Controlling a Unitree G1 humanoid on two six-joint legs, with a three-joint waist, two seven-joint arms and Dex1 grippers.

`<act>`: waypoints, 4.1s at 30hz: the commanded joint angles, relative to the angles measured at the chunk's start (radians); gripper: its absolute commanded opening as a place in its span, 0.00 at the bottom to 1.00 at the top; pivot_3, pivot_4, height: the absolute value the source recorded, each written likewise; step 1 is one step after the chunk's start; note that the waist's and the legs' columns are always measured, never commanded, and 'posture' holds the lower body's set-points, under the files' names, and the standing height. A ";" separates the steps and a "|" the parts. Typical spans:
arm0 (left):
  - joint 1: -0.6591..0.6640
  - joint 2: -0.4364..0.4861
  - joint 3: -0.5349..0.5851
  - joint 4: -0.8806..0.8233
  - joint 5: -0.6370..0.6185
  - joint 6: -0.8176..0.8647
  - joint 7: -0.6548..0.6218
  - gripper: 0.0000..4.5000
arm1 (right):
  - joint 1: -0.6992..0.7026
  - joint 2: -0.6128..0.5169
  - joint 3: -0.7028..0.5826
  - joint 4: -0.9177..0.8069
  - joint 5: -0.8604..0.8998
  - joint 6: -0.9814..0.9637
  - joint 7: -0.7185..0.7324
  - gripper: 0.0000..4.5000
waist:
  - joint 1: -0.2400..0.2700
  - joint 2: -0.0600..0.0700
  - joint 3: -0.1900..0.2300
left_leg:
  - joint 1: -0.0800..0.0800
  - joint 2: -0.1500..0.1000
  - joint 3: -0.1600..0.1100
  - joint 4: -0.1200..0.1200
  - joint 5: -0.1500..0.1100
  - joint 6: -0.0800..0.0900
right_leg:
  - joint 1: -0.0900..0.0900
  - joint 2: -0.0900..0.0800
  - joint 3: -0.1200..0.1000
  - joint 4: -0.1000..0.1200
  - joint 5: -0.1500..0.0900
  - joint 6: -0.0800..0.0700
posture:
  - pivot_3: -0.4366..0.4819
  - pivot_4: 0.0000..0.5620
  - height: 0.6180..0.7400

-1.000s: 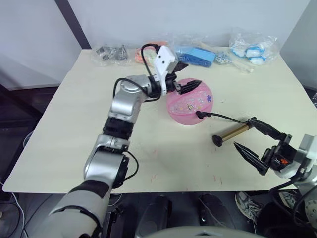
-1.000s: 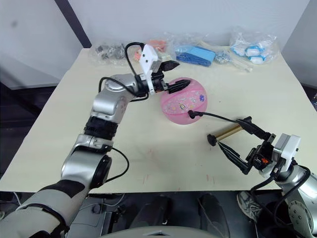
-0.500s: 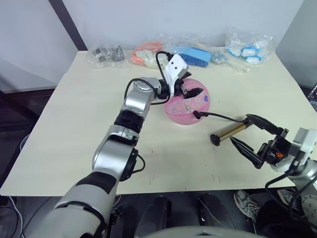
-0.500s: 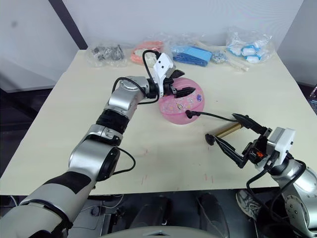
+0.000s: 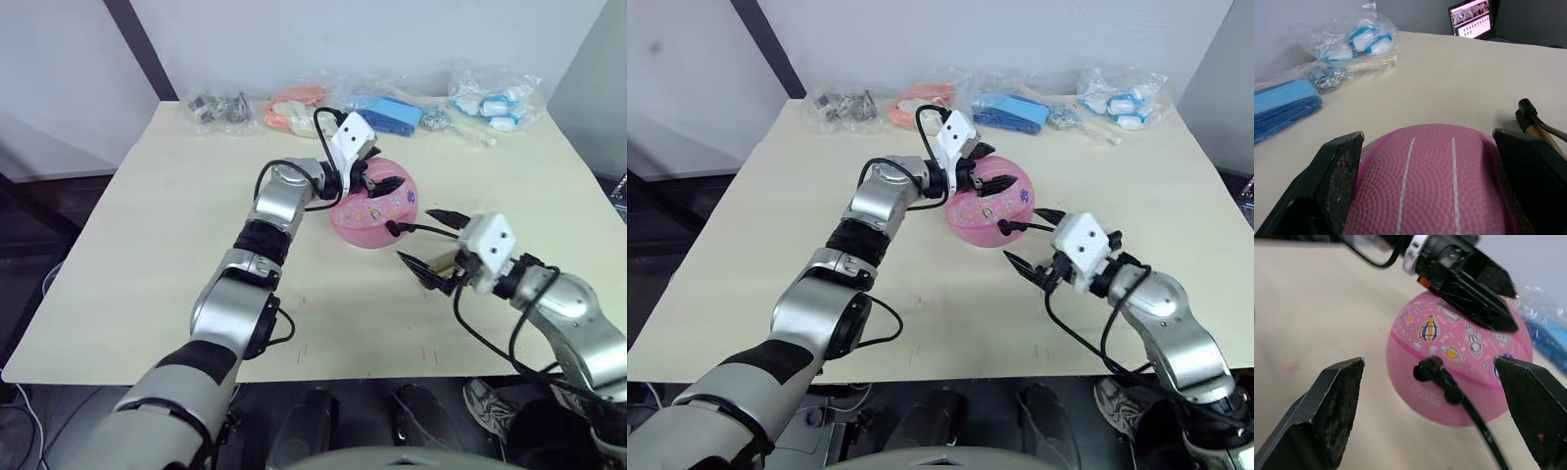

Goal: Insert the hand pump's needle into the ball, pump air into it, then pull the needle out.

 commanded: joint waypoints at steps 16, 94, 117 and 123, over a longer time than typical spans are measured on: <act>0.106 -0.081 -0.020 0.041 0.038 0.157 0.131 1.00 | -0.230 -0.070 0.226 0.210 -0.518 -0.229 0.057 0.99 | 0.006 -0.002 -0.017 | 0.003 -0.001 -0.003 0.000 0.000 0.000 | 0.005 -0.001 -0.002 -0.002 -0.001 0.001 | 0.48 0.27 1.00; 0.231 -0.121 -0.082 0.242 0.133 0.019 0.479 1.00 | 0.334 0.213 -0.173 -0.098 -0.139 -0.218 -0.070 0.02 | 0.060 -0.004 -0.043 | 0.030 -0.019 -0.009 -0.016 -0.009 0.014 | 0.037 -0.020 -0.006 -0.019 -0.017 0.026 | 0.48 0.27 1.00; 0.225 -0.114 -0.016 0.091 0.080 -0.059 0.291 1.00 | 0.212 0.240 -0.315 0.168 -0.028 -0.107 -0.167 0.02 | 0.005 0.001 -0.040 | 0.065 -0.016 -0.010 -0.032 -0.017 0.014 | 0.064 -0.021 -0.001 -0.020 -0.027 0.035 | 0.48 0.27 1.00; 0.177 -0.076 -0.005 0.014 0.060 -0.069 0.201 1.00 | 0.156 0.243 -0.350 0.248 0.058 -0.027 -0.149 0.02 | 0.006 -0.001 -0.032 | 0.047 -0.016 -0.010 -0.032 -0.011 0.015 | 0.041 -0.019 -0.001 -0.019 -0.025 0.036 | 0.48 0.27 1.00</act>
